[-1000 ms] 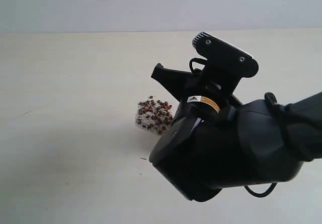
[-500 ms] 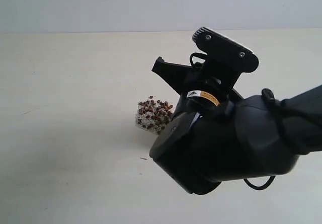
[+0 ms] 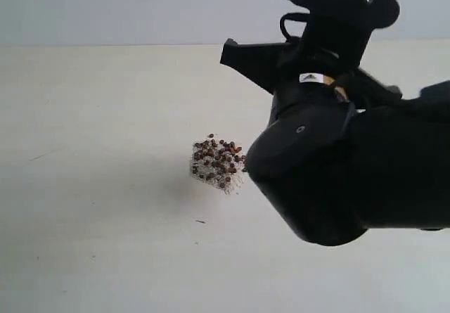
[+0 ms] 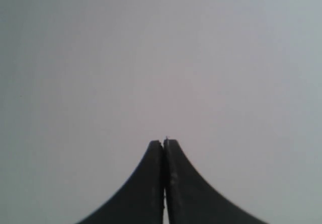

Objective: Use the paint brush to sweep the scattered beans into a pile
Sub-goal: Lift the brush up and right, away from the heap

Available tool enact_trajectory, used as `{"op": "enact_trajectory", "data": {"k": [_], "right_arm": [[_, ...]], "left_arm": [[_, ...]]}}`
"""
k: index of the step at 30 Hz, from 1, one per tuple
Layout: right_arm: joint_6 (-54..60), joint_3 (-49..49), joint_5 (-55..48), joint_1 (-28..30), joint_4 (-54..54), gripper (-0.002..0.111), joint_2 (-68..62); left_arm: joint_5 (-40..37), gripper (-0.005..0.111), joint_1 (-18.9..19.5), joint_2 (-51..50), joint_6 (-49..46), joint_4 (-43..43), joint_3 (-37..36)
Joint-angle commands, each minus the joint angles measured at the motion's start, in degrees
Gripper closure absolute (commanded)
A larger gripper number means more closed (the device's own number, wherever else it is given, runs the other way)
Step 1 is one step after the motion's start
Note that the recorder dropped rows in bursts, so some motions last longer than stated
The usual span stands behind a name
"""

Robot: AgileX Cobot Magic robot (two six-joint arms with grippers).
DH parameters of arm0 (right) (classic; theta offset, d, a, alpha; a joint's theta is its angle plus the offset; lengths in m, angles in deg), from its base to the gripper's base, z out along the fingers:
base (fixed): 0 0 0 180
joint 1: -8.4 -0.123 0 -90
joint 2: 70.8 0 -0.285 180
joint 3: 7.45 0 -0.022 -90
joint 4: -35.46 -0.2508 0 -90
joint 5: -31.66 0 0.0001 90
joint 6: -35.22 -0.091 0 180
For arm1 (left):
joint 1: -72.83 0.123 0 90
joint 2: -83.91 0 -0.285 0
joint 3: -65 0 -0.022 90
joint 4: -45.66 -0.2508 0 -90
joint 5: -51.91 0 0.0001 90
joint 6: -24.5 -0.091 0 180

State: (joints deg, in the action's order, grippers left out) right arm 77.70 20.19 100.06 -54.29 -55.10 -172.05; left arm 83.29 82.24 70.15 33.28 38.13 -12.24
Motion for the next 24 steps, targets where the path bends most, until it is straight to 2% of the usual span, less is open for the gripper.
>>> {"op": "enact_trajectory", "data": {"k": [1, 4, 7, 10, 11, 12, 16, 21, 24], "right_arm": [[11.5, 0.8, -4.2, 2.8, 4.9, 0.108, 5.3], [20.1, 0.8, -15.3, 7.7, 6.9, 0.108, 9.5], [23.2, 0.8, -26.8, 13.9, 9.8, 0.108, 12.9], [23.8, 0.6, -47.4, 25.5, 17.3, 0.108, 16.6], [23.8, 0.6, -50.5, 28.0, 18.1, 0.108, 16.8], [23.8, 0.6, -56.5, 33.0, 20.1, 0.108, 16.9], [23.9, -0.7, -67.0, 41.7, 22.1, 0.108, 16.0], [25.2, -10.2, -94.0, 54.0, 23.8, 0.108, 10.3], [22.6, -16.0, -106.3, 58.8, 24.2, 0.108, 4.4]], "left_arm": [[-0.1, 0.107, -0.3, 0.2, 0.2, 0.2, 0.0], [-0.1, 0.107, -0.3, 0.2, 0.2, 0.2, 0.0], [-0.1, 0.107, -0.3, 0.2, 0.2, 0.2, 0.0], [-0.1, 0.107, -0.3, 0.2, 0.2, 0.2, 0.0], [-0.1, 0.107, -0.3, 0.2, 0.2, 0.2, 0.0], [-0.1, 0.107, -0.3, 0.2, 0.2, 0.2, 0.0], [-0.1, 0.107, -0.3, 0.2, 0.2, 0.2, 0.0], [-0.1, 0.107, -0.3, 0.2, 0.2, 0.2, 0.0], [-0.1, 0.107, -0.3, 0.2, 0.2, 0.2, 0.0]]}}
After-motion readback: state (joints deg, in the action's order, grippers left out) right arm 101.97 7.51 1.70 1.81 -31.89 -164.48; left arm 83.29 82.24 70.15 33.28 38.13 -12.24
